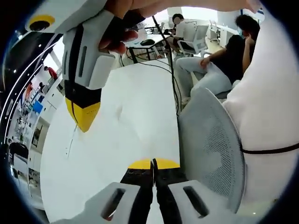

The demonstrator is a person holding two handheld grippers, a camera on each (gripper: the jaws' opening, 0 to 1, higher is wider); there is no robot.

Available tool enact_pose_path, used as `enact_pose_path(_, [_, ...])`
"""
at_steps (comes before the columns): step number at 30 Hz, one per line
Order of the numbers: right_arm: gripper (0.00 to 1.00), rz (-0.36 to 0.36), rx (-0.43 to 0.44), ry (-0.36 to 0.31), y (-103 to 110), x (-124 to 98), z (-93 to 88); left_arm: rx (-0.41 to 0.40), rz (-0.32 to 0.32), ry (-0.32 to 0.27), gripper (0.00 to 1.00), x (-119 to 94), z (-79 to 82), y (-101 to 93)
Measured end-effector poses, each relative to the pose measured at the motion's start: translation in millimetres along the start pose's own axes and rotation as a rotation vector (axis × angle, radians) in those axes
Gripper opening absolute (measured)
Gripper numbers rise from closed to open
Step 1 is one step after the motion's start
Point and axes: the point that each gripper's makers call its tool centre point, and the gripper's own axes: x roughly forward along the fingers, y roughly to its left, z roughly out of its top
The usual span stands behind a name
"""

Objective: Arrange the food packaging bags into a neat stack by flattening each bag and aligning their edges.

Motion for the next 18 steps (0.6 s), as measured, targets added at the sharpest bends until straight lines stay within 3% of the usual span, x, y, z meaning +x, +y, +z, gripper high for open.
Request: enact_pose_path(18, [0.0, -0.03, 0.012, -0.026, -3.4, -2.6, 4.4, -0.007, 0.037, -0.029, 0.0, 0.5, -0.6, 2.0])
